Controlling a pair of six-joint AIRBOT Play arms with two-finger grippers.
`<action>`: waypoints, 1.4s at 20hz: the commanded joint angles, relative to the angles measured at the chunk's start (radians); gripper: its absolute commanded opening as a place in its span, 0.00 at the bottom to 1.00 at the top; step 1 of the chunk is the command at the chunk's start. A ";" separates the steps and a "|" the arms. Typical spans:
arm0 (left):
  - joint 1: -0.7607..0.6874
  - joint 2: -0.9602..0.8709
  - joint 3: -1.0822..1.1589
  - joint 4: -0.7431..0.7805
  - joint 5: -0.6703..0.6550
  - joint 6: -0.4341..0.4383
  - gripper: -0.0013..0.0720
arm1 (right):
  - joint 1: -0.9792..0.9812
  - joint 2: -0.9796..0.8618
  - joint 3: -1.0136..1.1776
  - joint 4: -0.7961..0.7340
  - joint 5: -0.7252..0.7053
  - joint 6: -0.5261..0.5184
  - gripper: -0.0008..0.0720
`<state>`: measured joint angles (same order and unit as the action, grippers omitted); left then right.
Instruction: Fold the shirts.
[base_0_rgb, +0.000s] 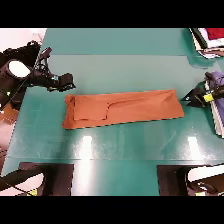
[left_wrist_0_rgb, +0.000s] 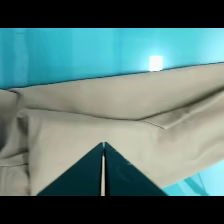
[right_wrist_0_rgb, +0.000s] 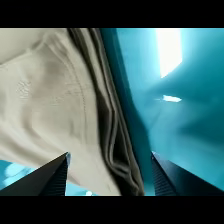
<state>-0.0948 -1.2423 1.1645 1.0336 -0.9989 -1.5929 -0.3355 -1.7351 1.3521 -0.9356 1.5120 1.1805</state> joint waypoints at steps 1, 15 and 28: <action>-0.050 -0.002 0.002 -0.032 -0.004 0.031 0.05 | 0.032 -0.068 -0.031 0.080 0.006 -0.038 0.81; -0.427 -0.434 0.273 -0.074 0.145 0.002 0.05 | 0.172 0.225 0.033 0.299 0.010 -0.090 0.04; -0.507 -0.673 0.444 -0.098 0.124 0.003 0.05 | 0.554 0.279 0.301 0.447 0.007 -0.026 0.04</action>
<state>-0.6006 -1.8977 1.6009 0.9283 -0.8673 -1.5913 0.1513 -1.4590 1.6302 -0.5159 1.5383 1.1500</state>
